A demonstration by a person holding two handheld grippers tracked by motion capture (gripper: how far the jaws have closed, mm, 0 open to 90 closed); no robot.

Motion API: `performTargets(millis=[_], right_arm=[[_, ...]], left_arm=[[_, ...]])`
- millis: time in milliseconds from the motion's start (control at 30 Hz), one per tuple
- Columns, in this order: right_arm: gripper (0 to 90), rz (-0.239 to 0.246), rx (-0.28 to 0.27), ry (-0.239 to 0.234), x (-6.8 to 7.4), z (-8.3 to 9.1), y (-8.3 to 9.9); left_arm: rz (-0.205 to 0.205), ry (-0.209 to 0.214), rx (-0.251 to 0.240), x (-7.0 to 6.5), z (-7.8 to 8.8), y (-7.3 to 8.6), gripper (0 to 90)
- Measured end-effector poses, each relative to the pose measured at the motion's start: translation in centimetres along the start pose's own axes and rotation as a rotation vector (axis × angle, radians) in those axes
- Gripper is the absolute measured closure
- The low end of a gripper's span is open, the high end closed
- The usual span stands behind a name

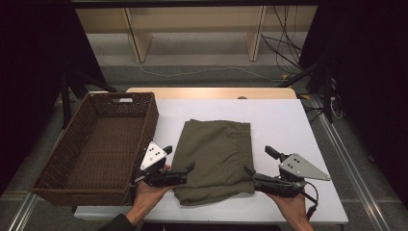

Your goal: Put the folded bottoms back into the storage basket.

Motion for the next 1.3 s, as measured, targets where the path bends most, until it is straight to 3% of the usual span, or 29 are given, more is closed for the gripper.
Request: performTargets(millis=[433, 633, 733, 900, 1300], right_arm=[[16.0, 0.025, 0.037, 0.011, -0.3, -0.4, -0.2], [16.3, 0.046, 0.054, 0.007, -0.6, -0.6, -0.6], [16.1, 0.056, 0.106, -0.017, -1.0, -1.0, -0.9], [16.6, 0.05, 0.15, -0.016, -1.8, -1.9, -1.1], [16.6, 0.038, 0.201, 0.009, -3.8, -3.7, -2.4]], left_arm=[[0.023, -0.007, 0.011, 0.2, 0.0, 0.0, 7.3], [0.057, 0.009, 0.027, 0.5, 0.0, -0.2, 7.3], [0.076, 0.005, 0.011, 0.8, 0.4, -0.6, 8.1], [0.127, 0.025, 0.07, 0.8, -0.1, -0.2, 8.1], [0.187, 0.03, 0.15, 0.8, -0.4, 0.5, 8.1]])
Point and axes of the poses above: each handheld gripper's, and its own axes: z roughly backward along the jaws, y roughly out of its underside, x roughly to its left, the point moved 2 cm from there along -z, roughly forward along the jaws, and after that the axes turned 11 degrees about x, right-handed, at the moved point
